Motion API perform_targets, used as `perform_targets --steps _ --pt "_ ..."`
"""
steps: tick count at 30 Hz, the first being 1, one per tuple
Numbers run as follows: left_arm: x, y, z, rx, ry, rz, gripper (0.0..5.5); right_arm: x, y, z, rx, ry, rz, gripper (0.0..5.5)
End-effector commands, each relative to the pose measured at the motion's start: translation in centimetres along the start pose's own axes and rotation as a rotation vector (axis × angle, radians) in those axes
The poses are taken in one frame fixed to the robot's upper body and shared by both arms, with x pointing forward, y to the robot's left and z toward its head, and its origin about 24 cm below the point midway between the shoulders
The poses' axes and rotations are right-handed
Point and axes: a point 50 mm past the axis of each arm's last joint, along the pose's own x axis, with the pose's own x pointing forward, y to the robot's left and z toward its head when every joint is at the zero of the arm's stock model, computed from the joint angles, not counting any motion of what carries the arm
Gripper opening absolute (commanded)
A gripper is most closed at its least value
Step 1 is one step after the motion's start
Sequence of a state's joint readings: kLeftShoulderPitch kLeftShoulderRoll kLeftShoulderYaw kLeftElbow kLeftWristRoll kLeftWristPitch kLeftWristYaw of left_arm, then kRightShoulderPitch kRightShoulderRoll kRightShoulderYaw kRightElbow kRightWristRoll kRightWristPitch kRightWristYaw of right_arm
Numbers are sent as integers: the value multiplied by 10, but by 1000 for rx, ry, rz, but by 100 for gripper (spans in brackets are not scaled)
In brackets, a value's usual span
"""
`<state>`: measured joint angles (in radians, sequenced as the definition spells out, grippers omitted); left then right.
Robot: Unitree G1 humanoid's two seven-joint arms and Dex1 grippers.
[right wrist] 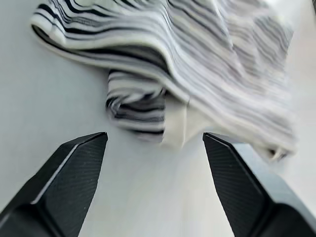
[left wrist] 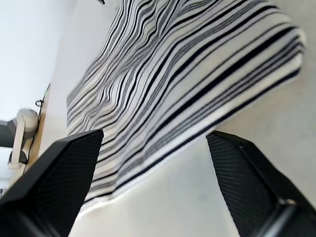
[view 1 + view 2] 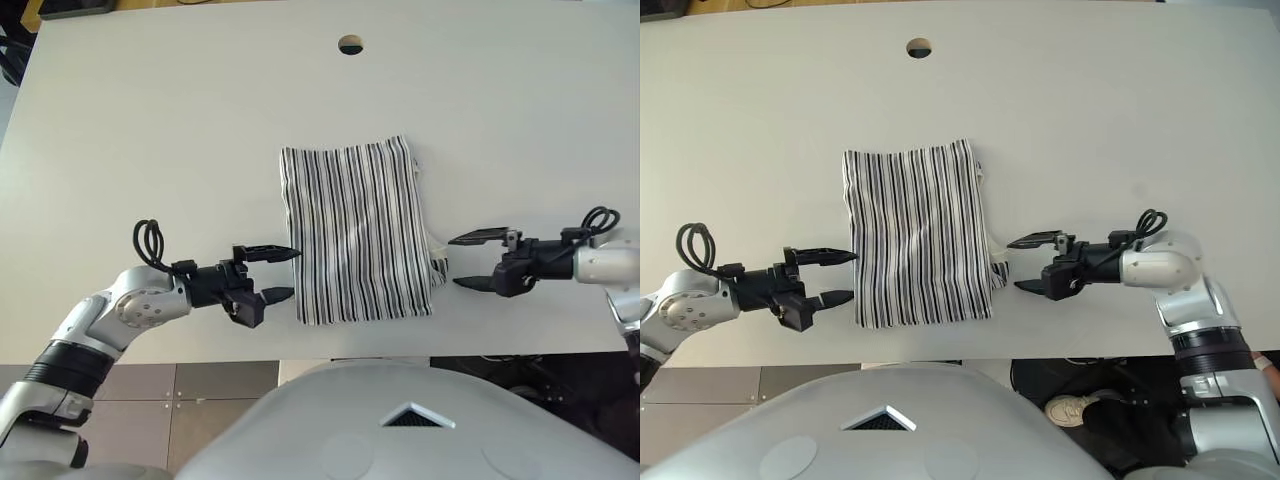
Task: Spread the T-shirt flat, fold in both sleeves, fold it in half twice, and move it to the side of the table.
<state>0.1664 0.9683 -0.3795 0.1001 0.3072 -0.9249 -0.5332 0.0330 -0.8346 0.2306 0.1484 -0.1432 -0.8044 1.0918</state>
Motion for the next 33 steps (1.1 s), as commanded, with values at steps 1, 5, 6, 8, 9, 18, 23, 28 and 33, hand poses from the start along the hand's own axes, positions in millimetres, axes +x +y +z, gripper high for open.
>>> perform_targets --steps 1,5,6,8,9,18,23,28,33 --pt "13 -26 -2 -18 17 -137 390 31 22 4 -79 -17 91 360" --pt "19 -29 2 -20 -22 -140 390 45 24 7 -102 -59 95 360" --pt "20 -29 2 -19 -30 -149 371 48 23 7 -102 -63 90 340" --pt "20 -28 1 -20 -26 -155 339 51 21 7 -107 -70 85 303" --pt "19 -28 0 -22 -23 -155 321 51 21 6 -105 -71 87 282" --pt "17 -22 1 -23 -40 -153 164 50 20 6 -101 -79 95 101" --pt "15 -10 20 -206 -175 -96 84 44 24 12 20 -130 134 22" --pt "6 -5 37 -420 -272 -194 12 26 23 33 326 -286 225 20" --pt "-5 1 50 -628 -342 -277 10 5 10 51 520 -411 289 19"
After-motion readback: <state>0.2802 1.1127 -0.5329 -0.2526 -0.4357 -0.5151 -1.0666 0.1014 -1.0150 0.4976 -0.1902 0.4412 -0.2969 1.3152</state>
